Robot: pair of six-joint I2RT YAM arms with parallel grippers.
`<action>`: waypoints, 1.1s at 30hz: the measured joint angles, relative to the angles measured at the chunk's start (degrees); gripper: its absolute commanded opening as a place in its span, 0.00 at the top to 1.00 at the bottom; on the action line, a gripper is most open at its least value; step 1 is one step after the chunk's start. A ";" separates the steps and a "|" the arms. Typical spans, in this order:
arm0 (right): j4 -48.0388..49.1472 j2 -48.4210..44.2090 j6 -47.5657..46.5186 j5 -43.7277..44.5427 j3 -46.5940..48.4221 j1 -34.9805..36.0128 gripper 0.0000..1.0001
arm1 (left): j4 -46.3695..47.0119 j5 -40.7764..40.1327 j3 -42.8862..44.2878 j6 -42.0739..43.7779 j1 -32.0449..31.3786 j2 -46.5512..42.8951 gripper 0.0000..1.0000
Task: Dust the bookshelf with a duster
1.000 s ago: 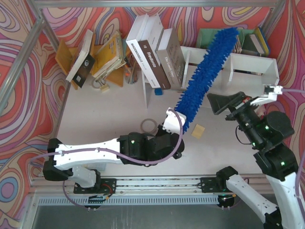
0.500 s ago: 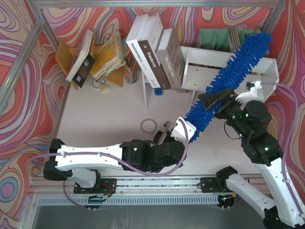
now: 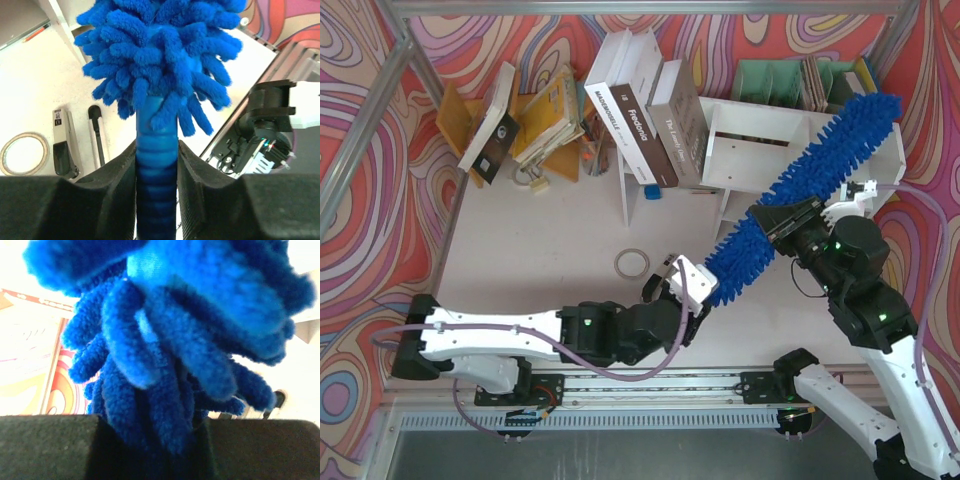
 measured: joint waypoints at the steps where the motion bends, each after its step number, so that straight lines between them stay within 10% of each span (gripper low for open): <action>1: -0.20 0.00 0.31 0.68 -0.07 -0.15 0.91 | 0.79 0.48 -0.68 0.24 -0.11 -1.01 0.60; 8: -0.79 -0.09 2.91 2.62 -1.11 -0.37 0.92 | 3.76 2.12 -1.86 1.16 -0.26 -4.37 0.75; 20: -0.87 -0.83 4.63 2.71 -1.44 -0.37 0.94 | 4.22 3.26 -2.34 0.85 0.24 -3.56 0.54; 33: -0.87 -2.71 5.51 2.69 -2.12 -0.57 0.94 | 4.24 6.21 -2.34 -0.50 1.97 -2.43 0.93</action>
